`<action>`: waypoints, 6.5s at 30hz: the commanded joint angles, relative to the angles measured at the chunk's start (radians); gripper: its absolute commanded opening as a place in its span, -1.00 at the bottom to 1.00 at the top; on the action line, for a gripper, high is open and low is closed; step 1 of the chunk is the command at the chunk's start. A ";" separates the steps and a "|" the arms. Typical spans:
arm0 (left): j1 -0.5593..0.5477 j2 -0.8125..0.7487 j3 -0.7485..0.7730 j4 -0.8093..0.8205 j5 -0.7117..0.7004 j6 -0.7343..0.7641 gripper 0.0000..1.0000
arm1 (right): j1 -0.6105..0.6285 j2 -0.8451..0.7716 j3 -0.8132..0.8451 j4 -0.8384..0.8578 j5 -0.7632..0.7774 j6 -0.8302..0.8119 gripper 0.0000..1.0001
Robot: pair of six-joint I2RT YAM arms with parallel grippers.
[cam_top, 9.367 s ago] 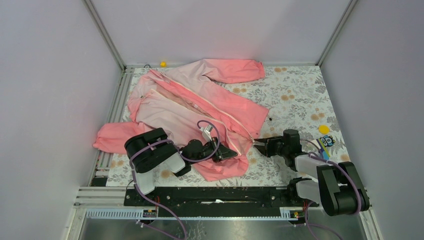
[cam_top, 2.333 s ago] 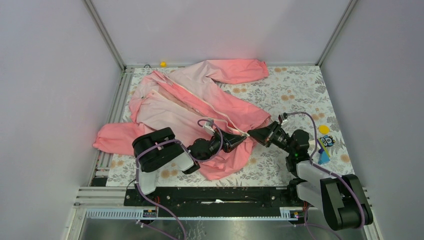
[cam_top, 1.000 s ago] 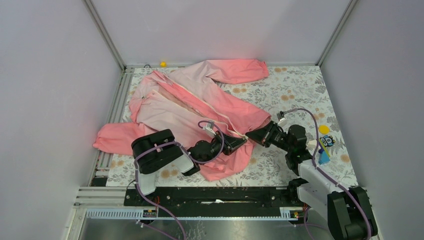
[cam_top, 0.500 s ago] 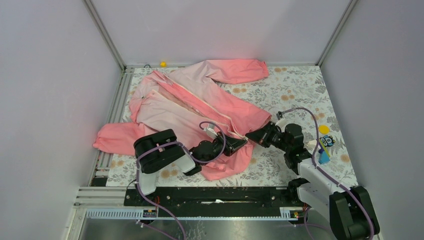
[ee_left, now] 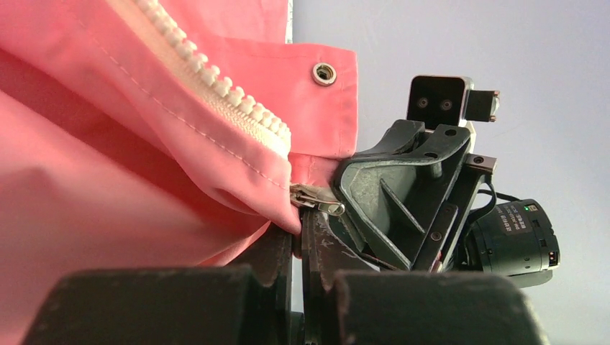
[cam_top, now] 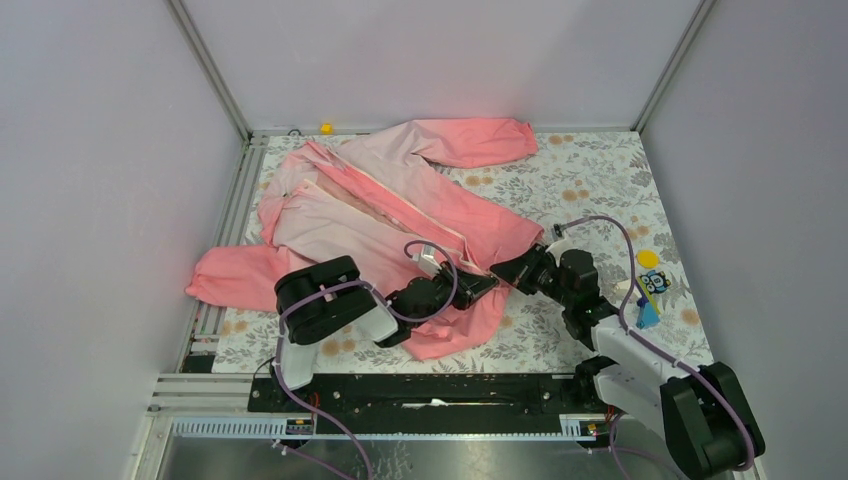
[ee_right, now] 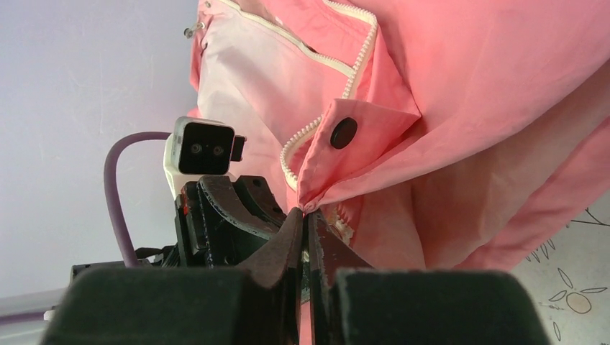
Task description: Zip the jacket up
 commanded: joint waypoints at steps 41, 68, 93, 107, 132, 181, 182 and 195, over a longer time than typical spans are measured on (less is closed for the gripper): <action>-0.057 0.045 -0.033 0.343 0.032 -0.091 -1.00 | 0.020 -0.402 0.046 -0.590 0.060 -0.007 -0.17; -0.047 -0.004 -0.126 0.343 0.090 -0.051 -0.04 | 0.021 -0.422 -0.024 -0.421 0.058 -0.052 -1.00; 0.168 -0.377 0.426 -1.086 0.632 0.820 0.07 | 0.021 -0.516 -0.074 -0.303 0.001 -0.381 -1.00; 0.143 -0.258 0.496 -1.156 0.585 0.822 -0.05 | 0.021 -0.515 -0.069 -0.327 0.013 -0.379 -1.00; 0.135 -0.196 0.505 -1.080 0.573 0.762 0.06 | 0.021 -0.528 -0.078 -0.328 0.007 -0.380 -1.00; 0.133 -0.264 0.443 -1.130 0.490 0.757 -1.00 | 0.021 -0.502 -0.072 -0.335 -0.023 -0.345 -0.99; 0.133 -0.262 0.442 -1.128 0.491 0.755 -1.00 | 0.021 -0.491 -0.073 -0.333 -0.023 -0.343 -0.94; 0.133 -0.240 0.449 -1.101 0.511 0.738 -1.00 | 0.021 -0.486 -0.069 -0.407 -0.040 -0.375 -0.22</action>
